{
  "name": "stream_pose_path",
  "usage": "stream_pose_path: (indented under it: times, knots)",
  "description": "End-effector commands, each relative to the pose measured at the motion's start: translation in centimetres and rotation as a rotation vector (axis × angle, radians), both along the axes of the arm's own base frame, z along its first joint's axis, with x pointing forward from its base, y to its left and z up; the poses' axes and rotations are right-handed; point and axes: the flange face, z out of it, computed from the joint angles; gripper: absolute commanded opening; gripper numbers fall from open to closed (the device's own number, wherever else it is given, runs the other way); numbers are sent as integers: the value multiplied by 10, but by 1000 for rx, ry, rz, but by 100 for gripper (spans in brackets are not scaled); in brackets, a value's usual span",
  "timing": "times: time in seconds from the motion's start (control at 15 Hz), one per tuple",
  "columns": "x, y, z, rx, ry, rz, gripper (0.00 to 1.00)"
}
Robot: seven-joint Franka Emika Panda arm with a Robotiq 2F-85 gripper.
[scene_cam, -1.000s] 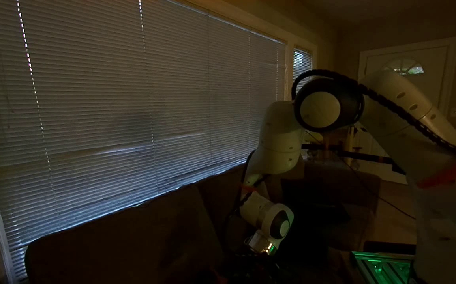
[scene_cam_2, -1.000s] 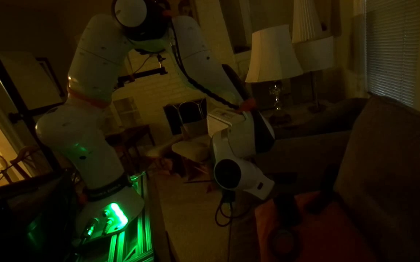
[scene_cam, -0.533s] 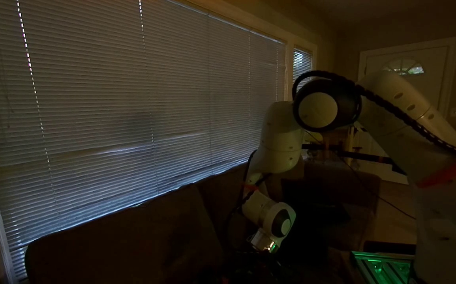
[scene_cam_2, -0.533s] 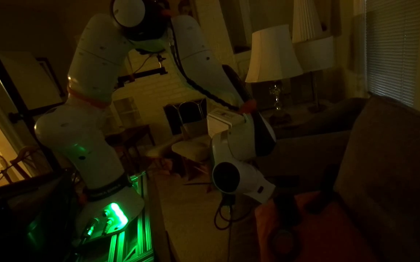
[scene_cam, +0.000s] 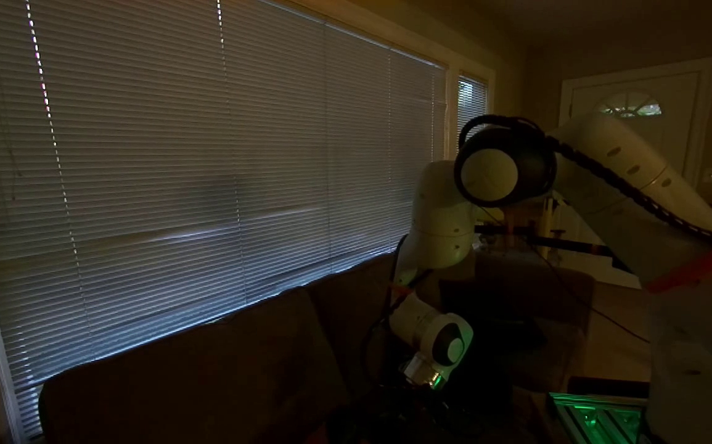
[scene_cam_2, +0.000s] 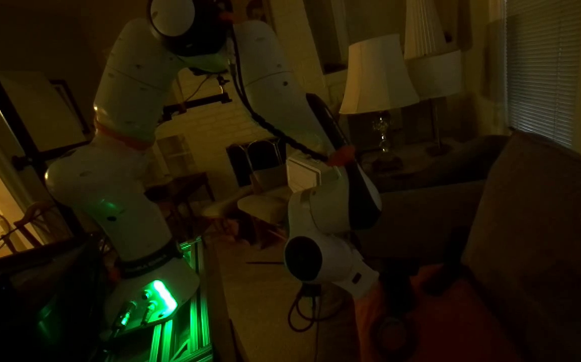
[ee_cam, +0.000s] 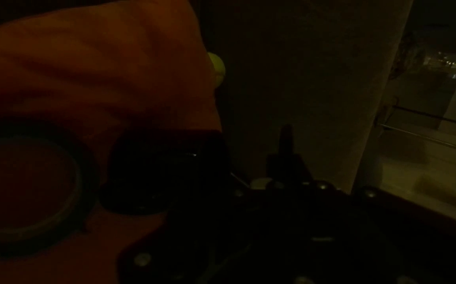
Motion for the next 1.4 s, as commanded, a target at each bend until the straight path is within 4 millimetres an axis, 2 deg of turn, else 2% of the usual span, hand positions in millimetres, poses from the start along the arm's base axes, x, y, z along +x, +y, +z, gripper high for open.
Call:
stream_pose_path:
  times: [0.0, 0.47, 1.33]
  knots:
    - [-8, -3, 0, -32, 16, -9, 1]
    - [-10, -2, 0, -111, 62, -6, 1]
    - [17, 31, 5, -207, 97, 90, 1]
